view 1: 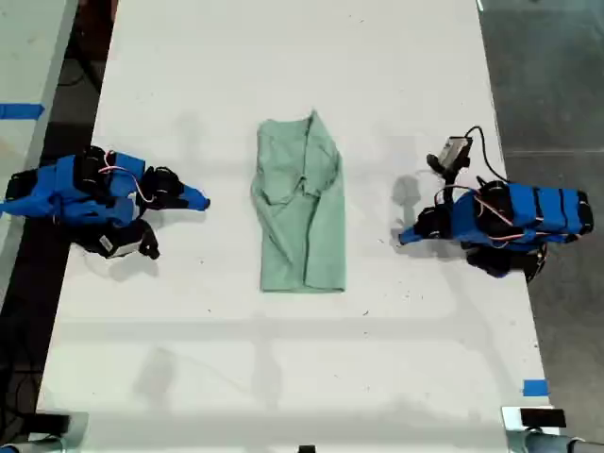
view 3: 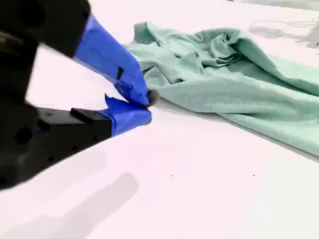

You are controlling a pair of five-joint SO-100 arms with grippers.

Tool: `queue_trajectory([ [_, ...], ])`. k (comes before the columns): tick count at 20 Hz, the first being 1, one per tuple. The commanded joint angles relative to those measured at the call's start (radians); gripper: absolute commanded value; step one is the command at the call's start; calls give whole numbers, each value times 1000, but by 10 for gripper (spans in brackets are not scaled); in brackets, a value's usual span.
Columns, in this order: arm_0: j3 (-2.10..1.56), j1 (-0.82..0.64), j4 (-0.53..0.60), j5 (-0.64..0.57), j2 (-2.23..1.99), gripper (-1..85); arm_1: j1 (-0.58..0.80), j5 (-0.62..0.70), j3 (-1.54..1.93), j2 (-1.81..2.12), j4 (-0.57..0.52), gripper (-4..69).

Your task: Fold t shirt

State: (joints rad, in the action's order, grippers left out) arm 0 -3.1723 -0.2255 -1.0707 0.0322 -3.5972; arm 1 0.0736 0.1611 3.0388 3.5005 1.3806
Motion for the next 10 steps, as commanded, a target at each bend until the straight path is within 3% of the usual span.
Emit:
queue_trajectory([
  [1,9,75,18,-86,-9,0,28,23,12,11,49,-13],
  [10,132,49,-23,-3,92,0,38,-23,-48,9,83,-13],
])
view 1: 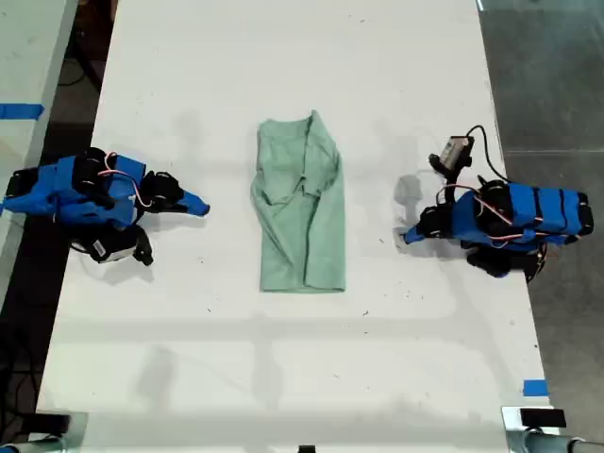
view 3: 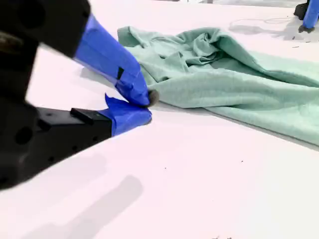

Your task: Fold t shirt

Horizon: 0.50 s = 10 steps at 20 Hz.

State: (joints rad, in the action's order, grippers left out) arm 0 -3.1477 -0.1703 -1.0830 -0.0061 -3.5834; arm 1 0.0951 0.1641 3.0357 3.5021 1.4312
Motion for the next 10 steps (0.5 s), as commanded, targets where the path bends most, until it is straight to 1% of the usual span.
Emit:
queue_trajectory([
  [1,202,-8,-14,58,219,0,29,-37,-103,-5,51,-13],
  [2,304,3,3,81,380,0,32,-49,-175,-63,41,-13],
  [3,413,21,25,95,545,0,25,-67,-265,-202,5,-13],
  [5,650,78,46,101,848,0,-18,-107,-528,-641,-61,-13],
  [6,765,104,49,92,977,1,-48,-121,-689,-862,-63,-13],
  [7,868,121,49,86,1092,71,-75,-127,-854,-1054,-43,1],
  [8,960,138,41,74,1197,166,-103,-127,-1022,-1230,-6,52],
  [9,1032,155,34,80,1287,179,-130,-135,-1192,-1388,41,171],
  [10,1091,175,38,80,1373,183,-155,-144,-1345,-1536,91,225],
])
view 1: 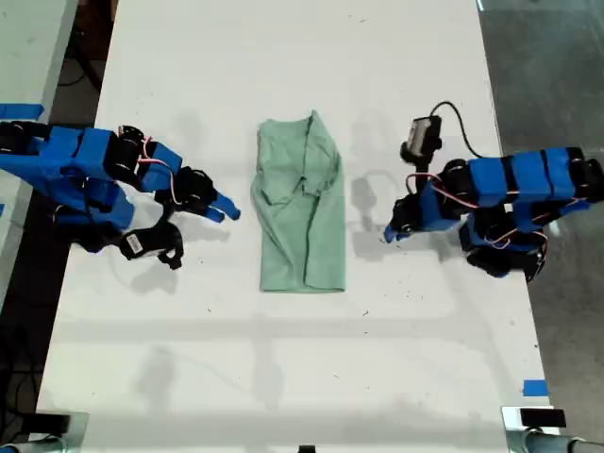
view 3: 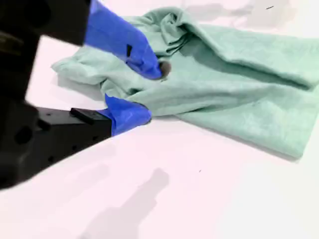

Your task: Fold t shirt

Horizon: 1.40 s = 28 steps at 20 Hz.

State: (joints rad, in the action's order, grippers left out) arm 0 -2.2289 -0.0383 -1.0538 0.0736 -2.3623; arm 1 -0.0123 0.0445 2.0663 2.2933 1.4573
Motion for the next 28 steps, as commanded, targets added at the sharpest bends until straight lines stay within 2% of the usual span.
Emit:
queue_trajectory([
  [1,238,71,14,2,252,185,-67,-31,-511,-454,106,244],
  [3,397,126,3,26,491,193,-89,-26,-704,-649,147,251],
  [5,561,164,-6,28,715,197,-101,-23,-790,-756,143,254],
  [9,801,193,-43,15,982,200,-118,-25,-799,-815,100,255],
  [12,838,190,-54,18,1069,200,-127,-23,-799,-836,80,254],
  [13,838,183,-54,23,1097,187,-130,-23,-799,-844,75,254],
  [15,844,161,-57,32,1163,1,-137,-25,-799,-857,63,252],
  [23,956,166,-100,25,1232,1,-152,-31,-779,-942,-29,241],
  [26,965,170,-110,23,1230,1,-163,-41,-798,-1025,-37,203],
  [27,969,172,-114,21,1229,1,-167,-44,-798,-1045,-48,177],
  [28,979,176,-115,18,1229,1,-170,-51,-795,-1060,-57,121],
])
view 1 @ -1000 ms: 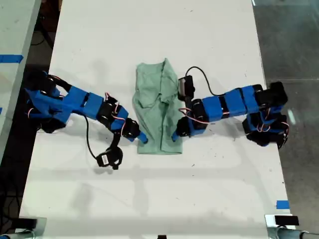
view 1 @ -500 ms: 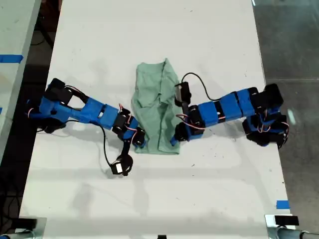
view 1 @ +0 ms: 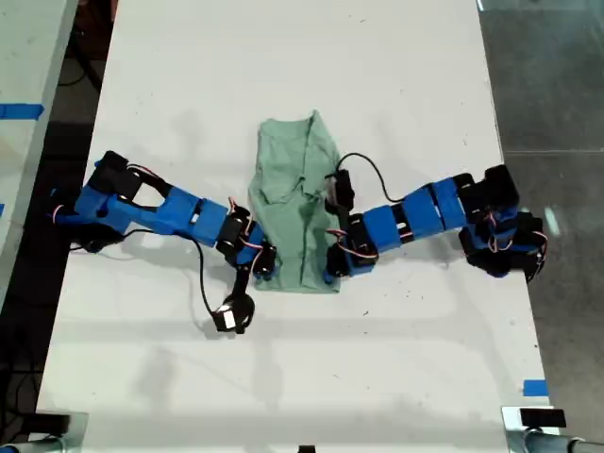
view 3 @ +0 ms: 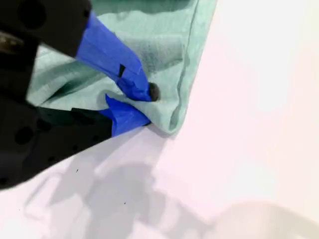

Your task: Fold t shirt

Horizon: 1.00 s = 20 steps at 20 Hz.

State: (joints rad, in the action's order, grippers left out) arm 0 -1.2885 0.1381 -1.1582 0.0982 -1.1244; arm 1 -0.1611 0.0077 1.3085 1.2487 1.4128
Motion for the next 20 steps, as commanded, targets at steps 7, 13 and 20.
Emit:
queue_trajectory([
  [7,126,91,-91,38,-41,1,-100,-95,-202,-52,86,-8],
  [13,308,94,-281,69,-176,1,-87,-32,-396,169,236,-14],
  [20,252,-149,-425,3,-417,1,215,222,-373,360,170,-14],
])
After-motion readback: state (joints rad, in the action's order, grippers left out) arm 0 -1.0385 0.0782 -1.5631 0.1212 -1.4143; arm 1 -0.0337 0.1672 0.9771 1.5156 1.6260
